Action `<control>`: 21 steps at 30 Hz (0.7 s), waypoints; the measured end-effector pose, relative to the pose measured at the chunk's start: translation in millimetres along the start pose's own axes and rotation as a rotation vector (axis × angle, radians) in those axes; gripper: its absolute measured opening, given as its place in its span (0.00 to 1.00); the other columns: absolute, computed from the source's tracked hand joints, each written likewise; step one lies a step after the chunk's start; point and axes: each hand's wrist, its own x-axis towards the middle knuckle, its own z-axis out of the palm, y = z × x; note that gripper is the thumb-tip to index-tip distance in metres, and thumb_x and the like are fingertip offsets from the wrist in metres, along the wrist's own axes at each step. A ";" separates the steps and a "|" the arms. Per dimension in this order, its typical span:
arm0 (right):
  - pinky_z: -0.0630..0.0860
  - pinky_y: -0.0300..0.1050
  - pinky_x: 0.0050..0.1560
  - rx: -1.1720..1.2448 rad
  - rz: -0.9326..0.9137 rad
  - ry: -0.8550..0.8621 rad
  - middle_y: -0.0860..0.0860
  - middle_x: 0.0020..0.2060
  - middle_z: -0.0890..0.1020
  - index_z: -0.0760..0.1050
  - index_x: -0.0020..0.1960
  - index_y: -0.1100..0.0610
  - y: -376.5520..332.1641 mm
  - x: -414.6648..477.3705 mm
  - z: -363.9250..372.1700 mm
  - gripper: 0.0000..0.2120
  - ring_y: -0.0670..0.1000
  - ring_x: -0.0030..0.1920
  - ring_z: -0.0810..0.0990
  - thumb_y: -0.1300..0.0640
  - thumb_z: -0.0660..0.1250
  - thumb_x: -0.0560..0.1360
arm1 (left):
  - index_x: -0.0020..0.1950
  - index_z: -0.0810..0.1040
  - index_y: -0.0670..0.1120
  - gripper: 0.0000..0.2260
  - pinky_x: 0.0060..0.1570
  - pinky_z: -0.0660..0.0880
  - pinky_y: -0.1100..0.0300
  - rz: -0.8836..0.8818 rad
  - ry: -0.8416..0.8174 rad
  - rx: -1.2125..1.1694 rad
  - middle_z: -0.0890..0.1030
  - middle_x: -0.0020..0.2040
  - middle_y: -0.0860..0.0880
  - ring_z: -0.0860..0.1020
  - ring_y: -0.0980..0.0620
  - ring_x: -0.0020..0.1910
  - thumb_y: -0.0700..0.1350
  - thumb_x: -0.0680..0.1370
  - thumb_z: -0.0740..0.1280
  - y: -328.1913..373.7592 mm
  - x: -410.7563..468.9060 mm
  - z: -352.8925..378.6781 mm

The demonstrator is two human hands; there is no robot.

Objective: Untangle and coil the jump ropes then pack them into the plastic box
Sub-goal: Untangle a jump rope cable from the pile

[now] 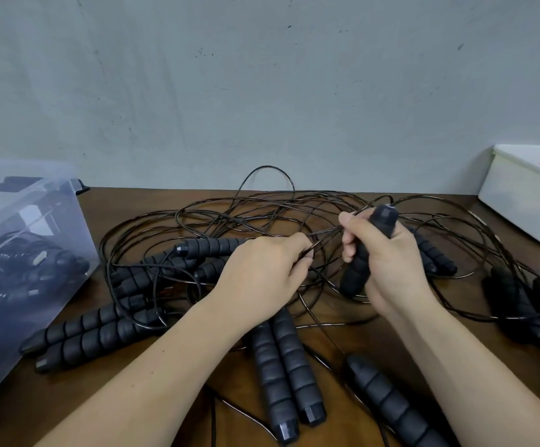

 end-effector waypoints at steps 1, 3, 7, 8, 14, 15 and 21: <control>0.72 0.46 0.36 0.020 0.006 0.009 0.54 0.35 0.78 0.78 0.41 0.53 -1.0 2.1 -1.6 0.10 0.51 0.32 0.73 0.61 0.75 0.79 | 0.55 0.76 0.56 0.04 0.40 0.78 0.51 -0.001 -0.012 -0.006 0.78 0.39 0.55 0.78 0.54 0.39 0.54 0.84 0.63 1.0 -0.3 0.4; 0.72 0.46 0.35 0.039 0.028 0.003 0.54 0.36 0.78 0.78 0.43 0.54 -0.3 3.6 -1.9 0.08 0.52 0.32 0.72 0.60 0.75 0.79 | 0.55 0.76 0.56 0.03 0.41 0.78 0.51 0.005 -0.031 -0.010 0.78 0.38 0.56 0.77 0.56 0.38 0.53 0.84 0.64 2.6 -0.8 1.5; 0.71 0.46 0.33 0.003 0.081 -0.090 0.56 0.36 0.80 0.79 0.48 0.57 6.3 -1.1 5.1 0.06 0.52 0.31 0.72 0.59 0.75 0.79 | 0.55 0.76 0.54 0.05 0.40 0.78 0.51 -0.017 0.007 -0.028 0.80 0.39 0.55 0.79 0.52 0.40 0.54 0.83 0.65 1.2 -0.5 0.2; 0.71 0.46 0.33 -0.040 0.081 -0.128 0.57 0.36 0.80 0.79 0.48 0.58 8.9 -3.7 6.9 0.06 0.52 0.30 0.72 0.59 0.75 0.79 | 0.55 0.76 0.53 0.05 0.40 0.78 0.51 -0.020 0.024 -0.028 0.80 0.40 0.54 0.80 0.51 0.40 0.54 0.83 0.65 0.6 -0.3 -0.3; 0.73 0.47 0.33 -0.155 0.043 -0.197 0.59 0.34 0.80 0.79 0.45 0.61 16.1 -10.2 11.9 0.06 0.53 0.30 0.73 0.62 0.74 0.79 | 0.55 0.75 0.50 0.06 0.37 0.76 0.54 -0.017 0.013 0.006 0.79 0.39 0.55 0.79 0.52 0.38 0.52 0.83 0.66 1.7 -1.4 0.0; 0.73 0.47 0.33 -0.156 0.041 -0.194 0.58 0.34 0.80 0.79 0.44 0.61 15.6 -9.8 11.3 0.07 0.53 0.30 0.73 0.63 0.74 0.79 | 0.55 0.75 0.51 0.06 0.37 0.75 0.55 -0.016 0.009 -0.001 0.79 0.39 0.55 0.79 0.53 0.38 0.51 0.83 0.66 2.3 -1.4 0.2; 0.72 0.45 0.36 0.038 0.039 -0.025 0.54 0.35 0.78 0.77 0.44 0.55 0.0 5.0 -3.9 0.09 0.51 0.32 0.72 0.62 0.76 0.78 | 0.53 0.75 0.54 0.04 0.39 0.79 0.50 -0.013 -0.054 -0.055 0.78 0.35 0.54 0.78 0.54 0.37 0.53 0.83 0.65 12.4 -2.8 4.5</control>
